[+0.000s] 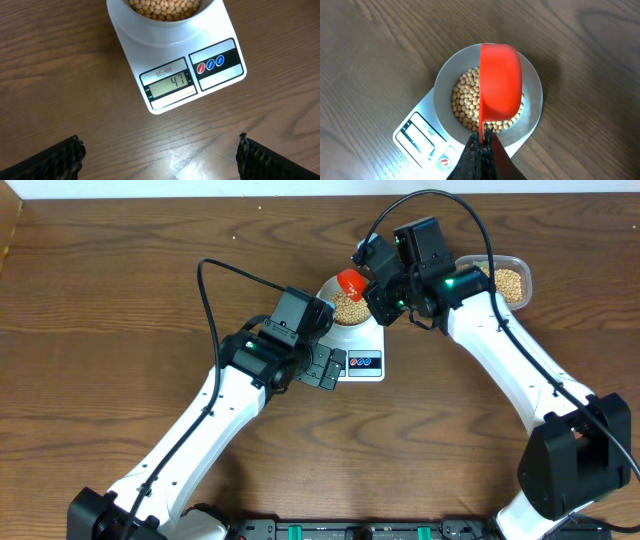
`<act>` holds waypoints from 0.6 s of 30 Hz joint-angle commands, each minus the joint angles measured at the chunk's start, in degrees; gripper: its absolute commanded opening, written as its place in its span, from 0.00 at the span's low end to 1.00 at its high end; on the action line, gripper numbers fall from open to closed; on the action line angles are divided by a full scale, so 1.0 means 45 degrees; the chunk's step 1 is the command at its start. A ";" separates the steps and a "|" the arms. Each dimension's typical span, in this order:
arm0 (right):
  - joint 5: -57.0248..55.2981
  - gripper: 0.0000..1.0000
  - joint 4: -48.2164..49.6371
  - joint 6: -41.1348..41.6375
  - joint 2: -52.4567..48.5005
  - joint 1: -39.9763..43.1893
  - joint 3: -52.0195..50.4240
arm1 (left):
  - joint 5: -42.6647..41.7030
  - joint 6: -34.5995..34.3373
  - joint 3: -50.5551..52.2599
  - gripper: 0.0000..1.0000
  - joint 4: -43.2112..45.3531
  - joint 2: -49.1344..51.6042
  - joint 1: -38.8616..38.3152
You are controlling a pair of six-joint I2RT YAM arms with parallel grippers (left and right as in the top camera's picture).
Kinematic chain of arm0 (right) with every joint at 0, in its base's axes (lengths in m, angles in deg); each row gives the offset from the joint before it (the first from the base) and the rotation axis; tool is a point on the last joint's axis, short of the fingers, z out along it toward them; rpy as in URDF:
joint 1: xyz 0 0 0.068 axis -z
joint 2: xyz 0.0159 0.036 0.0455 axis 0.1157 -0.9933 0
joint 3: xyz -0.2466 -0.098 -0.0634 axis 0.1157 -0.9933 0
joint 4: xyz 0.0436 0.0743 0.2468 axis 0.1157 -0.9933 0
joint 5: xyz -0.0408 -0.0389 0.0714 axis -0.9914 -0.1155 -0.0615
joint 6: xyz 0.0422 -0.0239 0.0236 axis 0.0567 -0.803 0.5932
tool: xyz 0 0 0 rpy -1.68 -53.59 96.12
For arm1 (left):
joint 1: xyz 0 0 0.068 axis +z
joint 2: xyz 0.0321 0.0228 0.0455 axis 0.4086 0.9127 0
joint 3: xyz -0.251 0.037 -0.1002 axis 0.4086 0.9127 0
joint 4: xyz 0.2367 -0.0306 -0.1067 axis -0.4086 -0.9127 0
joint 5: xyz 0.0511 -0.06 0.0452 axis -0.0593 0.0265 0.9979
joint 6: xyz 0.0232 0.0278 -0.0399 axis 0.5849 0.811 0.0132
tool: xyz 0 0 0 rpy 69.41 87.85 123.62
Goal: Scoop item into bowl and weigh 50g on scale
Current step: 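Carry the red scoop over the grey bowl and tip soybeans in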
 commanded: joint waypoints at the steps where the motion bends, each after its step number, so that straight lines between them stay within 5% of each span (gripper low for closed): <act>1: 0.0175 0.01 -0.0015 0.0107 0.0228 -0.0029 0.0015 | -0.0019 0.0223 -0.0063 0.99 -0.0049 -0.0102 0.0029; 18: 0.0170 0.01 0.0068 -0.1098 0.0228 -0.0044 0.0015 | -0.0019 0.0223 -0.0063 0.99 -0.0049 -0.0102 0.0029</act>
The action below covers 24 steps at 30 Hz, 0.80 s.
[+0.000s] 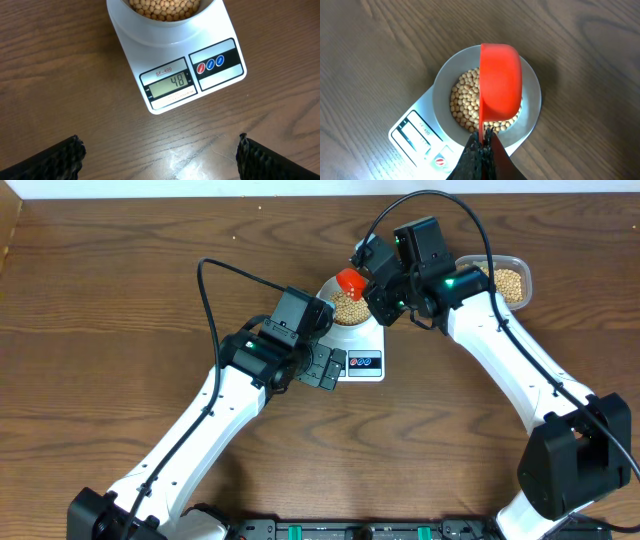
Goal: Scoop item into bowl and weigh 50g on scale
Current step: 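Carry the red scoop over the grey bowl and tip soybeans in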
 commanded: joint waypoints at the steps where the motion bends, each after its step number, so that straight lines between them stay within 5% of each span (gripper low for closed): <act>1: 0.0175 0.01 0.0039 -0.0529 0.0228 -0.0044 0.0015 | -0.0019 0.0223 -0.0063 0.99 -0.0053 -0.0102 0.0029; 24: 0.0175 0.01 0.0044 -0.1297 0.0228 -0.0049 0.0015 | -0.0019 0.0223 -0.0063 0.99 -0.0049 -0.0102 0.0029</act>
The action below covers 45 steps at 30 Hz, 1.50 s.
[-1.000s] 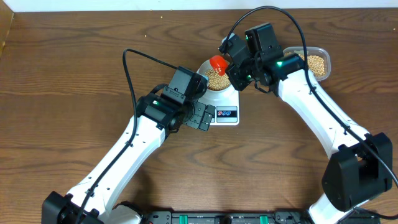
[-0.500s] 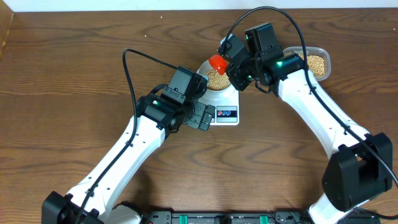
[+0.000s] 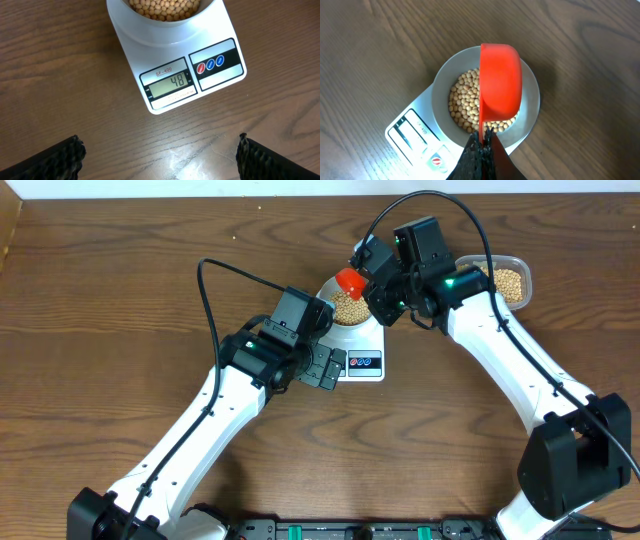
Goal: Scoop item into bowl and weigh 50g on scale
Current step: 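Carry the red scoop over the grey bowl and tip soybeans in, then move the red scoop back to the soybean tub and refill it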
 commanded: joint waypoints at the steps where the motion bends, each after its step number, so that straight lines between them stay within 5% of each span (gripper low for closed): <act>1: 0.0170 0.01 0.0010 -0.0908 0.0228 -0.0053 0.0015 | -0.0019 0.0223 -0.0063 0.99 -0.0049 -0.0102 0.0029; 25: 0.0170 0.01 0.0627 -0.4255 0.0248 -0.0049 0.0015 | -0.0019 0.0223 -0.0063 0.99 -0.0049 -0.0102 0.0029; 33: 0.0165 0.01 0.0894 -0.1088 0.1258 0.0733 0.0053 | -0.0019 0.0223 -0.0063 0.99 -0.0053 -0.0102 0.0029; 45: 0.0165 0.01 -0.0996 0.2331 0.3147 0.5066 0.0044 | -0.0019 0.0223 -0.0063 0.99 -0.0049 -0.0102 0.0029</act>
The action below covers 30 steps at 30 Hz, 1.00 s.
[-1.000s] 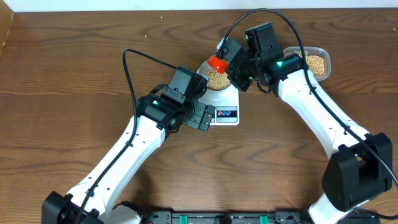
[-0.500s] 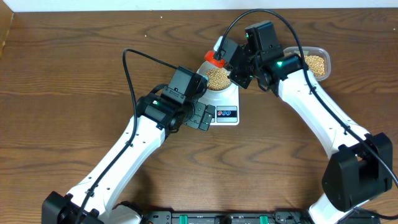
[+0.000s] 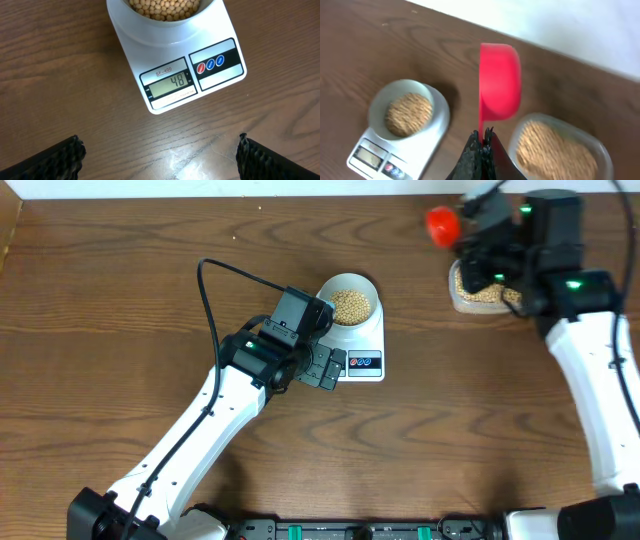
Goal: Scoop item into bowl and weigh 50g on scale
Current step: 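Move the red scoop back to the soybean tub and refill it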
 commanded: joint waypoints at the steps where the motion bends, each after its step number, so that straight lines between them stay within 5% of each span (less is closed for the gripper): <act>1: 0.0044 0.01 -0.0729 0.1146 -0.0151 0.1253 0.0024 | -0.0015 0.0223 -0.0063 0.99 -0.0044 -0.0102 0.0029; 7: -0.0617 0.01 -0.1904 0.1690 -0.1399 0.2574 0.0019 | -0.0015 0.0223 -0.0063 0.99 -0.0044 -0.0102 0.0029; 30: 0.0068 0.01 -0.0986 0.1783 -0.4192 0.2443 -0.0005 | -0.0015 0.0223 -0.0063 0.99 -0.0044 -0.0102 0.0029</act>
